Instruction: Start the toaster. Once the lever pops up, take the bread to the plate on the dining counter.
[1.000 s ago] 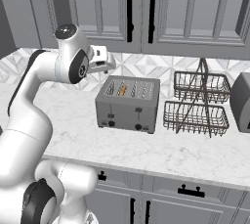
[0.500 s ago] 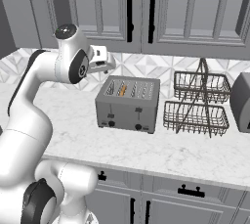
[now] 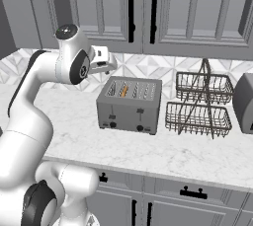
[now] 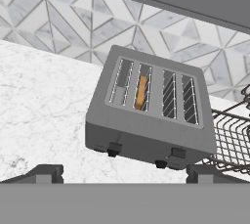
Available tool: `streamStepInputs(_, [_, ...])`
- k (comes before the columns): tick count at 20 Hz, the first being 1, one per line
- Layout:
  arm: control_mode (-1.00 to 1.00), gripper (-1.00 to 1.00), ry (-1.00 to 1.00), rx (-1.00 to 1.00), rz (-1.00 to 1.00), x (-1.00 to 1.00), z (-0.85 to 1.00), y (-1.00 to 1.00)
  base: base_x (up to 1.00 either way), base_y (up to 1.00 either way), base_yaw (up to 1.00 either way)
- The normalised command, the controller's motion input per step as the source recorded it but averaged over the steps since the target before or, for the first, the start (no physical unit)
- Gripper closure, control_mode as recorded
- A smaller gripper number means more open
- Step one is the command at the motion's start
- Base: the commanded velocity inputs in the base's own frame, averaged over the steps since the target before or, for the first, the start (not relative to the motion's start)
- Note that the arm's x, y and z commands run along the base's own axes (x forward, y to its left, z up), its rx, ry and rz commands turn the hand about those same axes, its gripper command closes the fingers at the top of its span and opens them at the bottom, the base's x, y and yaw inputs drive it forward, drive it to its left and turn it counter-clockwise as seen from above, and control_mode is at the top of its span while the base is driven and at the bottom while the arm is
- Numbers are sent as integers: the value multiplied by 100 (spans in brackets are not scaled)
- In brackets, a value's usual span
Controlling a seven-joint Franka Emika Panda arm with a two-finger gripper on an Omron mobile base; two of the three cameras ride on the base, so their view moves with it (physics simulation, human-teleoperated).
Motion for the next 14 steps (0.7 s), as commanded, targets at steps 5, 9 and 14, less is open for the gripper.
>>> streamStepInputs(5, [-100, -100, 0, 0, 0, 0, 0, 0, 0, 0, 0])
streamStepInputs(9, [-100, -100, 0, 0, 0, 0, 0, 0, 0, 0, 0])
streamStepInputs(14, [-100, -100, 0, 0, 0, 0, 0, 0, 0, 0, 0])
